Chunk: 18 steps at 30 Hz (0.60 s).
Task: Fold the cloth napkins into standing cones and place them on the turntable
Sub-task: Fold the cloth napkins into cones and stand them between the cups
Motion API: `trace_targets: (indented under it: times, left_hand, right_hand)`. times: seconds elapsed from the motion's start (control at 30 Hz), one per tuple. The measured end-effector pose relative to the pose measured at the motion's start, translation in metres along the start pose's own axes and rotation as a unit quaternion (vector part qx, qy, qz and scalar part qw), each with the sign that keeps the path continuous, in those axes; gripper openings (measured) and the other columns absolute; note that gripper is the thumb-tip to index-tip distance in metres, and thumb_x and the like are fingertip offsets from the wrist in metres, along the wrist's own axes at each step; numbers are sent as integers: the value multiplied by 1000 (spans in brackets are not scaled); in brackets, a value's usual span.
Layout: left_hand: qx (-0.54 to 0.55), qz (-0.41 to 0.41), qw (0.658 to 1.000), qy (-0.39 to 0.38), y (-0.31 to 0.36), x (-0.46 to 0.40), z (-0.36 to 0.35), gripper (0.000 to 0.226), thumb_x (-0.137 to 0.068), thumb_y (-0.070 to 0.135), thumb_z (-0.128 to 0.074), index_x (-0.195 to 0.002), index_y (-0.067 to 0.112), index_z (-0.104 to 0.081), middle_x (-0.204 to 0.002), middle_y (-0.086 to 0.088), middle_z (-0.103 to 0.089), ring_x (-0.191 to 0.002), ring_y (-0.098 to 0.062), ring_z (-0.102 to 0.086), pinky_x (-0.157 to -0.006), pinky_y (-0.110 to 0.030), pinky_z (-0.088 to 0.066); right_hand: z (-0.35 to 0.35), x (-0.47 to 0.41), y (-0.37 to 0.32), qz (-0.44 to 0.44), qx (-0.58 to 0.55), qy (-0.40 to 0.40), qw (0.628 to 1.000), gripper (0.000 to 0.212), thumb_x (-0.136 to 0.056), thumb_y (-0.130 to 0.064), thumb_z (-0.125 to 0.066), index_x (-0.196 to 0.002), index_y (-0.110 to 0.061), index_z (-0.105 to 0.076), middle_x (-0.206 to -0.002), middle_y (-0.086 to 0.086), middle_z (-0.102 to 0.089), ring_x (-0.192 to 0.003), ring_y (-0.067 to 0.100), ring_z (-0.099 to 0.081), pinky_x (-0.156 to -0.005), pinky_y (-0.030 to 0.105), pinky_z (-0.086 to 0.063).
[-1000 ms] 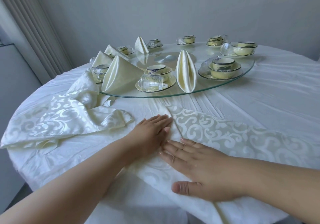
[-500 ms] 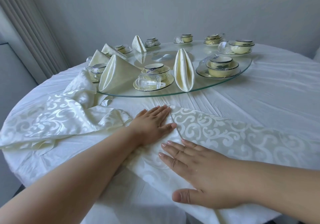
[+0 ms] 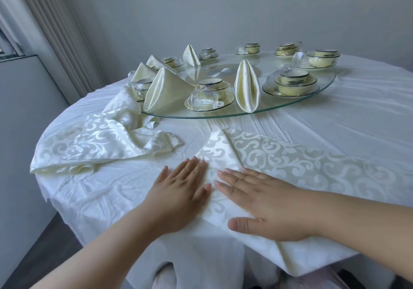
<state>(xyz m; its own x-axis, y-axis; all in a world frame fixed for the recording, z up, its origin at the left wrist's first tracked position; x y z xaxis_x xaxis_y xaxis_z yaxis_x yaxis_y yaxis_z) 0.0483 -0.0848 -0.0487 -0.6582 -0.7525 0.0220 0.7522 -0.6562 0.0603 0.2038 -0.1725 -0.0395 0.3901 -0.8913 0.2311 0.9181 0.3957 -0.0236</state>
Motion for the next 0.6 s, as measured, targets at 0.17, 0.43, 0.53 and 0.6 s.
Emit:
trace_targets:
  times: [0.17, 0.43, 0.53, 0.6]
  left_hand:
    - [-12, 6, 1000, -19, -9, -4, 0, 115, -45, 83, 36, -149, 38, 14, -159, 15, 12, -145, -2, 13, -120, -35, 2]
    - [7, -8, 1000, 0, 26, -21, 33, 53, -101, 45, -23, -150, 25, -25, -160, 4, -14, -147, -11, -7, -119, -37, -3]
    - [206, -10, 978, 22, 59, -36, 36, 33, -99, 20, -37, -116, 10, -64, -126, -3, -59, -119, -19, -51, -101, -28, -36]
    - [224, -22, 972, 60, 68, -41, 29, 29, -96, 17, -41, -96, 8, -69, -105, -1, -63, -100, -18, -57, -91, -34, -43]
  right_hand:
    - [-3, 17, 7, -15, -1, -29, 999, 79, -85, -70, -2, -145, -29, 27, -150, -14, 36, -133, -2, 38, -113, 25, 21]
    - [-8, 31, 11, -31, -11, -10, 999, 80, -85, -68, -4, -149, -27, 20, -153, -13, 30, -136, -2, 33, -113, 24, 22]
    - [-7, 27, 13, -12, -79, 43, 996, 86, -80, -70, -1, -153, -25, 2, -159, -12, 10, -141, -4, 19, -116, 25, 15]
    - [-3, 29, 18, 5, -219, 100, 971, 78, -85, -67, -13, -149, -25, -31, -156, -12, -23, -142, -7, -10, -119, 24, -5]
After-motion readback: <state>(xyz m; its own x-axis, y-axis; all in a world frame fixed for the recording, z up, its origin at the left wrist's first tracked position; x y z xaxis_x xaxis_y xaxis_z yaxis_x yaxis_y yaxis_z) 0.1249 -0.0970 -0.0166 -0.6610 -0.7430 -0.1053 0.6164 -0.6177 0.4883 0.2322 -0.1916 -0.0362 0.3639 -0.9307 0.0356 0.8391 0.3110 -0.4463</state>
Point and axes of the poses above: each hand's wrist, its own x-axis away from the middle knuckle, its own z-axis out of the back of the hand, y = z × x, the point moved 4 cm from there along -x, towards the middle knuckle
